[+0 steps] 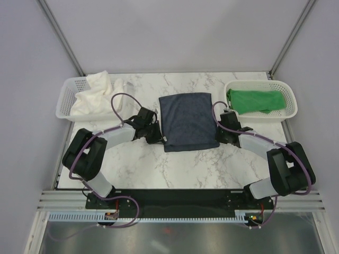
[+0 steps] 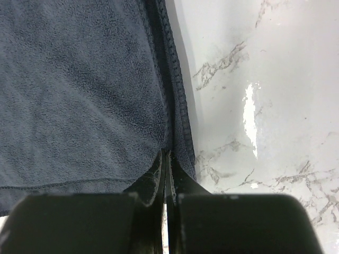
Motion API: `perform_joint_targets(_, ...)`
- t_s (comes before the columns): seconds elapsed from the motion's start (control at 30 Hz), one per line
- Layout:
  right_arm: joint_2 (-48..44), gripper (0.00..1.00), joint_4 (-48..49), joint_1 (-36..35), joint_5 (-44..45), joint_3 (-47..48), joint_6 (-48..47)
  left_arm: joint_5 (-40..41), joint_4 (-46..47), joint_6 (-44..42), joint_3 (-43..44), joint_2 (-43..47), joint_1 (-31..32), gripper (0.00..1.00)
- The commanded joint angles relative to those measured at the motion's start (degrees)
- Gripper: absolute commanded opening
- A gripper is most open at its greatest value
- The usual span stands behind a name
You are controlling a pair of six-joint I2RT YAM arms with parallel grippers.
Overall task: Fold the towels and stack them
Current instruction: Fold the towel
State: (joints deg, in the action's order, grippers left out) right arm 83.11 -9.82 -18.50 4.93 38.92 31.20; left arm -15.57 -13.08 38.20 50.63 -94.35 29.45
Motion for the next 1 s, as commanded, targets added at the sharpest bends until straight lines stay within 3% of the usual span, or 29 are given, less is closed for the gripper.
perform_joint_targets(0.0, -1.3, 0.0, 3.3, 0.1, -1.3, 0.2, -0.3, -0.2, 1.0, 0.6, 0.3, 1.1, 0.3, 0.02)
perform_joint_targets(0.23, -5.6, 0.0, -4.9, 1.8, -0.3, 10.3, -2.9, 2.6, -7.6, -1.6, 11.2, 3.2, -0.3, 0.02)
perform_joint_targets(0.4, -7.7, 0.0, -7.9, 2.9, -0.8, 11.4, -5.1, 3.6, -10.0, -2.5, 10.5, 5.6, -0.2, 0.02)
perform_joint_targets(0.77, -11.8, 0.0, -4.1, 3.5, -2.9, -0.7, -4.0, 2.2, -4.9, -1.2, -2.6, 8.2, 1.4, 0.02)
perform_joint_targets(0.97, -7.4, 0.0, 2.9, 3.5, -4.0, -6.9, -3.3, -0.4, 0.1, -0.3, -5.0, 4.2, 1.8, 0.02)
